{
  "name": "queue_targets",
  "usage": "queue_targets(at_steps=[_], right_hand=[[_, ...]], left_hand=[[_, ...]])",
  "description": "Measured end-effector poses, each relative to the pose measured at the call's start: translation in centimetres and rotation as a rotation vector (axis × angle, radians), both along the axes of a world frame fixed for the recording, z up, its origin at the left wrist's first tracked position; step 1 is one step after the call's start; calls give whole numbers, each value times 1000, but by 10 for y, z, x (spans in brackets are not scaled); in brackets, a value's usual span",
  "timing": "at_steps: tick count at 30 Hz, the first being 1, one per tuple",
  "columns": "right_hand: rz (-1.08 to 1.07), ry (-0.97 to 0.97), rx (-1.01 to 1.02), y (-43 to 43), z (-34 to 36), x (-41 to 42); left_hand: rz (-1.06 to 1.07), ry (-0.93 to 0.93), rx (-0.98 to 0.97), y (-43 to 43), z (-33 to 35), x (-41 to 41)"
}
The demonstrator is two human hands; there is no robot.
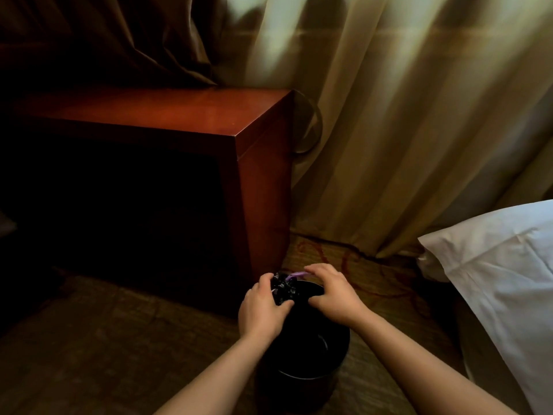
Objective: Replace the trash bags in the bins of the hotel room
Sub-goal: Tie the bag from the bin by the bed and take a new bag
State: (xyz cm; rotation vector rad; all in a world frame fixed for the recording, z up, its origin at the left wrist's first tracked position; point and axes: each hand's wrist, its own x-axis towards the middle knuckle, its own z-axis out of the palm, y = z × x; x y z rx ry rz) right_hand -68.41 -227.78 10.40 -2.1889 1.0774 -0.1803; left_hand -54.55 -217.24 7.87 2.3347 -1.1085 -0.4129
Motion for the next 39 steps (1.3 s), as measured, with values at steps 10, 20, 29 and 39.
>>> queue_targets(at_steps=[10,20,29,39], right_hand=[[169,-75,92,-5,10,-3],[-84,-110,-138,2,75,-5],[-62,326,-855,18,152,-9],[-1,96,-674,13,296,-19]], left_hand=[[-95,280,-291,2,8,5],[-129,344,-571,-9,68,4],[-247,218,-585,-24,145,-3],[-223,284,-550,-22,315,0]])
